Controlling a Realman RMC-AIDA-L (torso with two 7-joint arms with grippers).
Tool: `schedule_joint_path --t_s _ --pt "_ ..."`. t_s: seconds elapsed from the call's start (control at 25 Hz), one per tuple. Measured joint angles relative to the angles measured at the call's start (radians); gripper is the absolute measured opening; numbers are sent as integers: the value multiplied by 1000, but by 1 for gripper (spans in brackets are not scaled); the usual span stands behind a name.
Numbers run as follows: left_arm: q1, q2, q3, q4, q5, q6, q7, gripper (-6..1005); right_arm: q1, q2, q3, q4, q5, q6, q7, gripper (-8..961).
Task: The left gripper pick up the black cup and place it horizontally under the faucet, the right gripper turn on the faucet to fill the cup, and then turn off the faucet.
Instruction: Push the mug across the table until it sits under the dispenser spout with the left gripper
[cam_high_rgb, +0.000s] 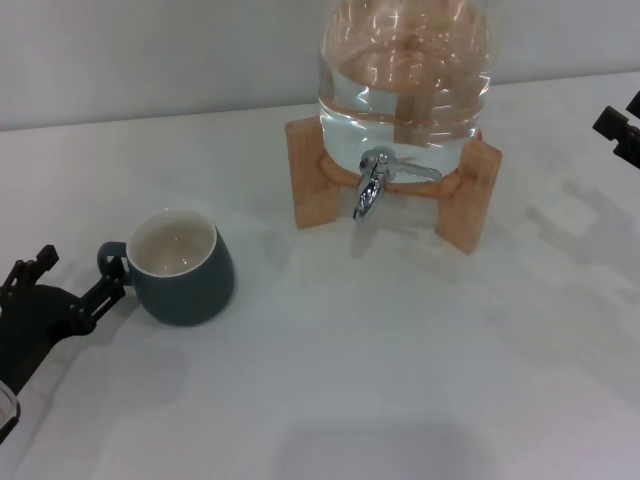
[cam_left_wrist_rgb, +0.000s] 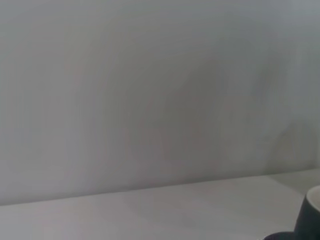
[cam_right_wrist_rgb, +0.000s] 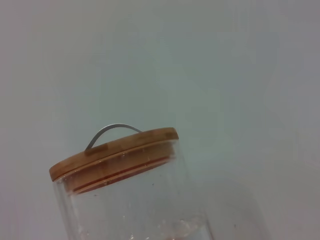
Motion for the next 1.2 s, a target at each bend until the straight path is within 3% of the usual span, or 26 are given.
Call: schedule_joint_path --t_s 1.2 --pt "-29 0 18 -9 -18 46 -7 834 -9 0 1 -1 1 12 0 842"
